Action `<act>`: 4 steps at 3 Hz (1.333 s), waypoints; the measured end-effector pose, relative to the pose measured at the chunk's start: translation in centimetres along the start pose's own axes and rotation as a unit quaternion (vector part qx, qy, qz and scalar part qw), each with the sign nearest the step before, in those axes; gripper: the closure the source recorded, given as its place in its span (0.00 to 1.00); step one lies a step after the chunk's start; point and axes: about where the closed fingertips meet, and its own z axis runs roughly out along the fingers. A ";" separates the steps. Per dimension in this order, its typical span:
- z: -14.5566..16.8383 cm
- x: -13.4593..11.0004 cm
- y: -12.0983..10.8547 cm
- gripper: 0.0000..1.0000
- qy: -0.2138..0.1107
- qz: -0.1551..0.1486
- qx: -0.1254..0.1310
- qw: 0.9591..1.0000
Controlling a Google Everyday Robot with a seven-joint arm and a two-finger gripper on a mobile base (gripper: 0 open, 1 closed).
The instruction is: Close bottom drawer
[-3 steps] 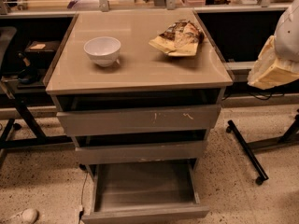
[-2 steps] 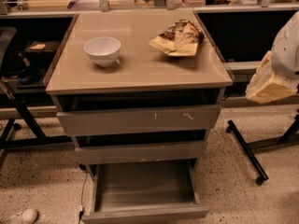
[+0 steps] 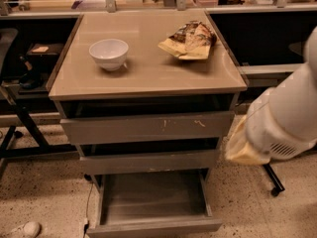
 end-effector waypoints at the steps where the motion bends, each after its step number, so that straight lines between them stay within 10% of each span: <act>1: 3.0 1.1 2.5 1.00 0.017 -0.002 -0.033 0.999; 3: 6.2 1.3 3.5 1.00 0.002 0.002 -0.051 0.999; 4: 15.1 1.7 6.1 1.00 0.001 0.015 -0.096 0.995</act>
Offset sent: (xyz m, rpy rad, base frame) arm -0.0178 0.0037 -0.0358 -0.0183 0.0676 0.0163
